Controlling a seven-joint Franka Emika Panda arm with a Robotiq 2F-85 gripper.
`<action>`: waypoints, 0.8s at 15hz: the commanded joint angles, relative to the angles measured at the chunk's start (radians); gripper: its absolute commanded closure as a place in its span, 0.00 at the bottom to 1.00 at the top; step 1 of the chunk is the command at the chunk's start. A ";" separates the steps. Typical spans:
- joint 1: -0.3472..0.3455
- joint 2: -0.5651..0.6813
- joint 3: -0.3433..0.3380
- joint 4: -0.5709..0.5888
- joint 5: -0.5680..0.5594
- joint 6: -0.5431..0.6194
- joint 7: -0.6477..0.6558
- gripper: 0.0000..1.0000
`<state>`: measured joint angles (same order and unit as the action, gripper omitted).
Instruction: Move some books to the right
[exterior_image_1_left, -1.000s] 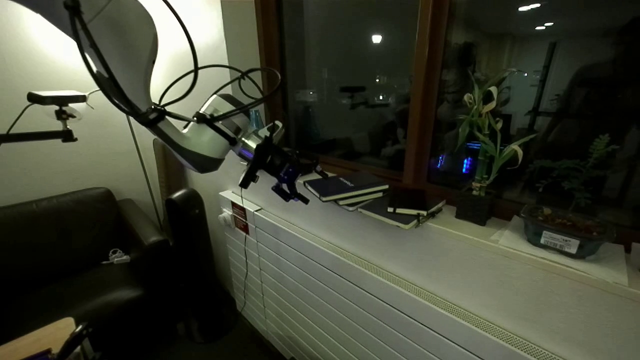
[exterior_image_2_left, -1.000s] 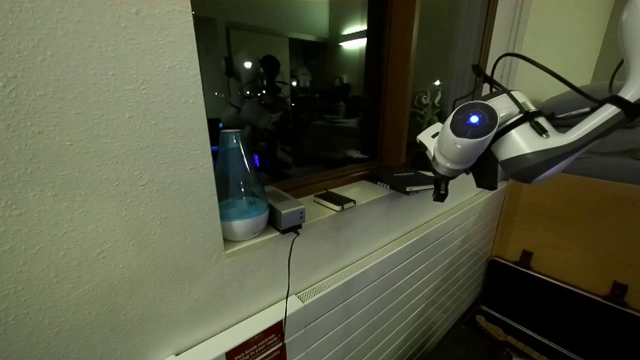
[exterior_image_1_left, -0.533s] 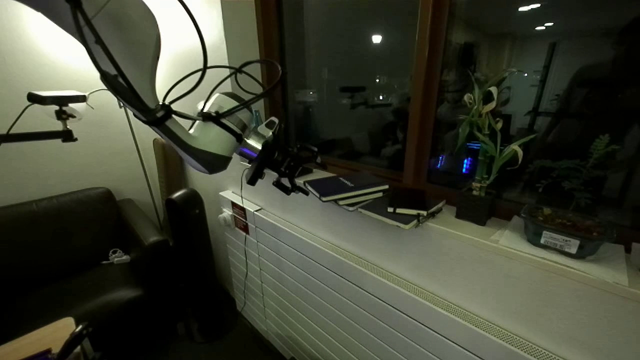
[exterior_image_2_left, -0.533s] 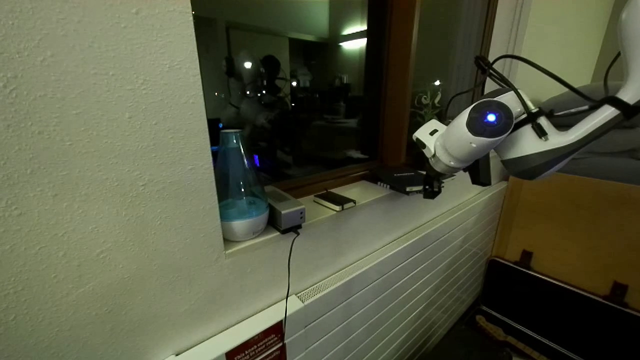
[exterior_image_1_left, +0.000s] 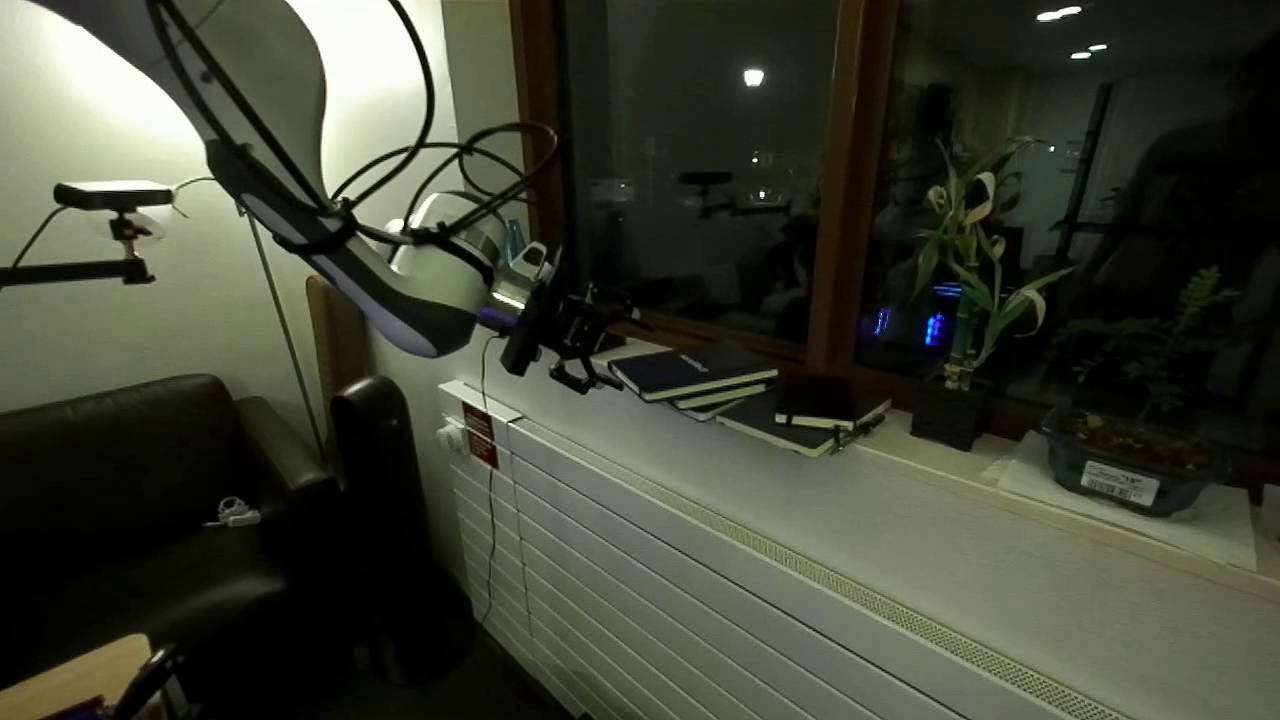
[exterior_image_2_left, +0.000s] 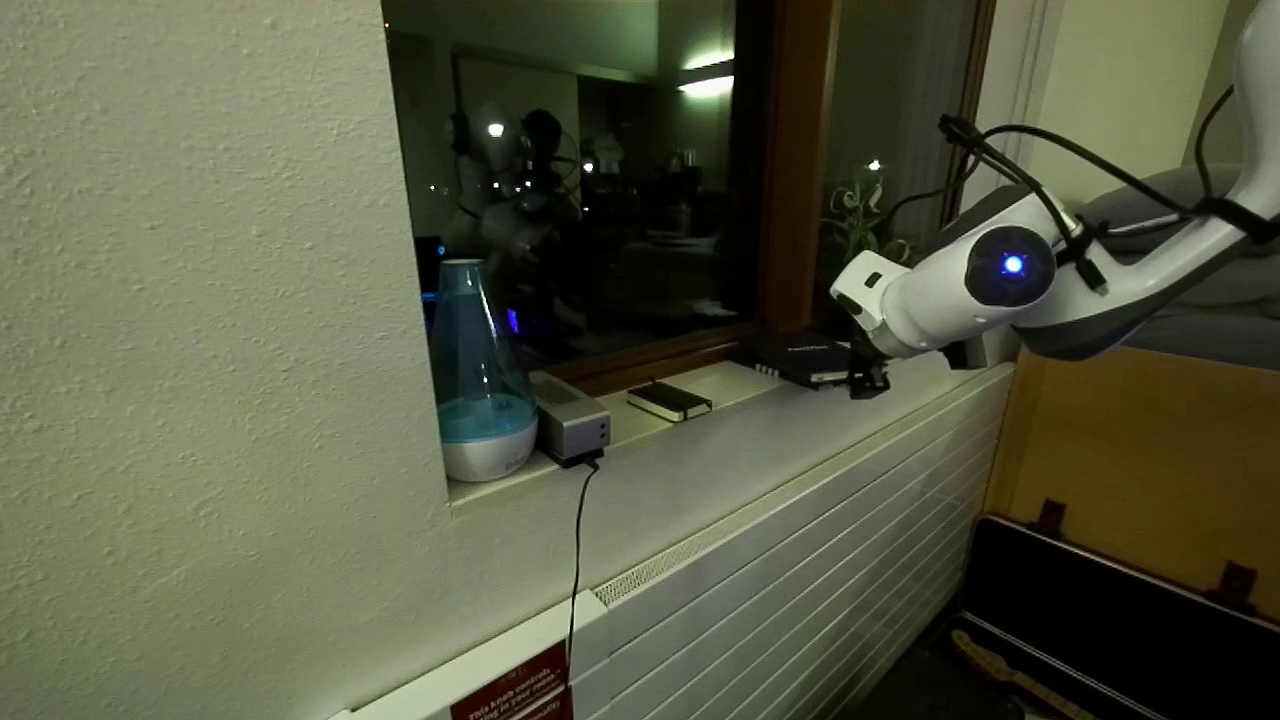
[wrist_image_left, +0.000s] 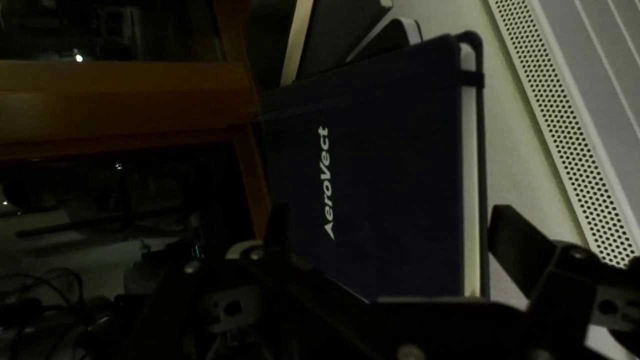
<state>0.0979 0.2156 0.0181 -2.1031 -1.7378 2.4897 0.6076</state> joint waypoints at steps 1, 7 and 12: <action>-0.031 -0.015 0.019 -0.025 -0.095 0.031 0.047 0.00; -0.035 -0.008 0.032 -0.024 -0.207 0.019 0.139 0.00; -0.039 0.008 0.044 -0.020 -0.330 -0.011 0.288 0.00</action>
<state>0.0890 0.2306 0.0367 -2.1090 -1.9924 2.4880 0.8071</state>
